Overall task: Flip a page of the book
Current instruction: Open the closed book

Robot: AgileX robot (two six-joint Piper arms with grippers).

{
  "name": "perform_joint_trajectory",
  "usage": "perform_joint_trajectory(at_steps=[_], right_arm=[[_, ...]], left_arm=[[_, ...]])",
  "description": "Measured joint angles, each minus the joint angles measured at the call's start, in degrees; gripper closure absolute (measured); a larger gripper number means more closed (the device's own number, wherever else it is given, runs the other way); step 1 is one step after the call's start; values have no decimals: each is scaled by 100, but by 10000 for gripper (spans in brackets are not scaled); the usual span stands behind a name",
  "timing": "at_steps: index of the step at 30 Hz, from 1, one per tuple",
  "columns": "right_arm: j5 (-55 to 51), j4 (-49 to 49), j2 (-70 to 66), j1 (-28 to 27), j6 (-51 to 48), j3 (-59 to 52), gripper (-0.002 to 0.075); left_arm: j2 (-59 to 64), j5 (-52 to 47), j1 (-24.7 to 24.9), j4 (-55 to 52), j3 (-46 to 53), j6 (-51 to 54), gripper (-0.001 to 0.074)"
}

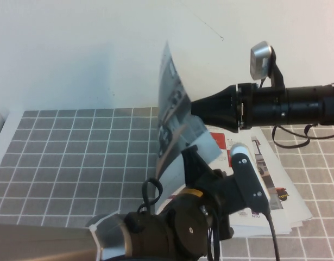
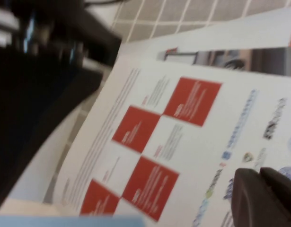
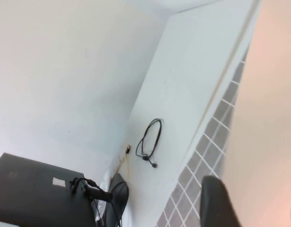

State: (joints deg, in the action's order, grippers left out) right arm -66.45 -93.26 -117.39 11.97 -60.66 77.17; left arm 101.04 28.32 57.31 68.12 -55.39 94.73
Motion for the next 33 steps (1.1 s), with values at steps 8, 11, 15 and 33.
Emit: perform_joint_trajectory(at_steps=[8, 11, 15, 33], right_arm=[[-40, 318, 485, -21, -458, 0, 391], [158, 919, 498, -34, -519, 0, 396], [866, 2626, 443, 53, -16, 0, 485], [1000, 5871, -355, 1217, 1930, 0, 720]], left_arm=[[0, 1474, 0, 1004, 0, 178, 738], [0, 2020, 0, 1512, 0, 191, 738], [0, 2281, 0, 2215, 0, 82, 738], [0, 236, -1052, 3328, 26, -1019, 738]])
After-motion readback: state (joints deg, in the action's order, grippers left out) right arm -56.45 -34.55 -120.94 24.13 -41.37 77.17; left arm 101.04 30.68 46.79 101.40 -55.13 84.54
